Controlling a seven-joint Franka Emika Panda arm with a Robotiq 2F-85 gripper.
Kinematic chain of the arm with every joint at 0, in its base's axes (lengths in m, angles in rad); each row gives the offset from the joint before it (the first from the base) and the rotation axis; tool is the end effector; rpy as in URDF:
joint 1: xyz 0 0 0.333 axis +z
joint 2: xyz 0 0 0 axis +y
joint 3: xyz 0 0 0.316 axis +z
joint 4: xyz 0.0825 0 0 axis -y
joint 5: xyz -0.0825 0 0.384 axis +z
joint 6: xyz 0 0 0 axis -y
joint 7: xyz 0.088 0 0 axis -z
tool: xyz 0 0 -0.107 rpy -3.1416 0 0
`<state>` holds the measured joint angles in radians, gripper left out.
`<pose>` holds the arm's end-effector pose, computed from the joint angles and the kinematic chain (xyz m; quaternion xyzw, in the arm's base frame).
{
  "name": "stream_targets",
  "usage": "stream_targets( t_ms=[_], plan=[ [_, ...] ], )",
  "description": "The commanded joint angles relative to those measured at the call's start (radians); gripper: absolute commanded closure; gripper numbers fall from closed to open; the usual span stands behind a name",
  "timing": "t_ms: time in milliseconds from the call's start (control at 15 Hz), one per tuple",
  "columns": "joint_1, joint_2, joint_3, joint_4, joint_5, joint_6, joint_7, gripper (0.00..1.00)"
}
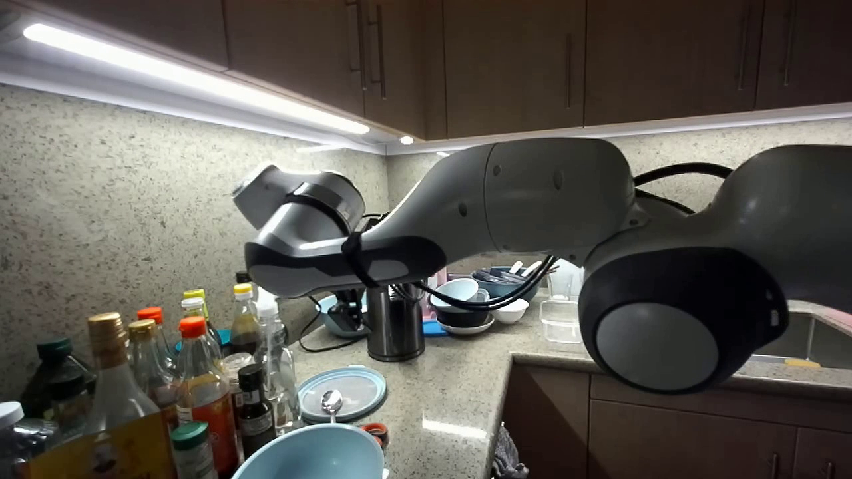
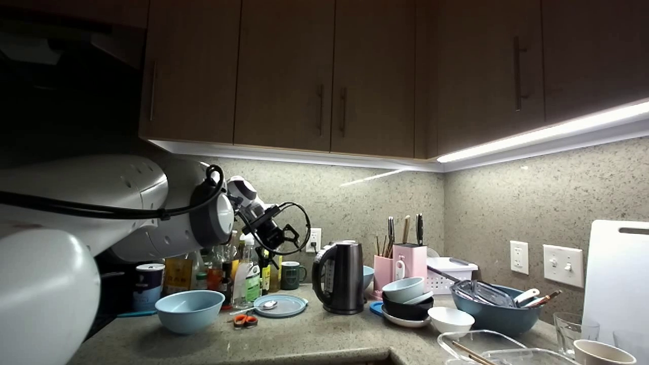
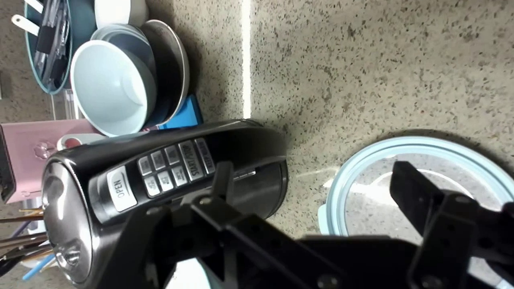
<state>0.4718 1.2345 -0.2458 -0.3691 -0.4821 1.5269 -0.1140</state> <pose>0.7515 0.2549 0.3478 0.9085 0.2271 0.0162 0.3504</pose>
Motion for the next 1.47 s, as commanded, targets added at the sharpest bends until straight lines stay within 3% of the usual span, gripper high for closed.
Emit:
stream_targets(
  t_ms=[0,267,733,933,1000,1200,1400],
  plan=[
    [-0.002,-0.011,-0.002,-0.004,0.023,-0.027,0.08,0.0],
    [-0.018,0.001,-0.022,0.001,0.016,-0.031,0.25,0.0],
    [-0.048,0.015,-0.019,-0.007,0.013,0.023,0.152,0.0],
    [-0.043,0.019,-0.03,0.0,0.01,0.007,0.198,0.0],
    [-0.05,0.005,-0.007,-0.021,0.018,0.007,0.065,0.0],
    [-0.066,0.005,0.013,-0.022,0.023,0.043,-0.085,0.0],
    [-0.07,0.015,0.007,-0.019,0.012,0.008,-0.141,0.0]
  ],
)
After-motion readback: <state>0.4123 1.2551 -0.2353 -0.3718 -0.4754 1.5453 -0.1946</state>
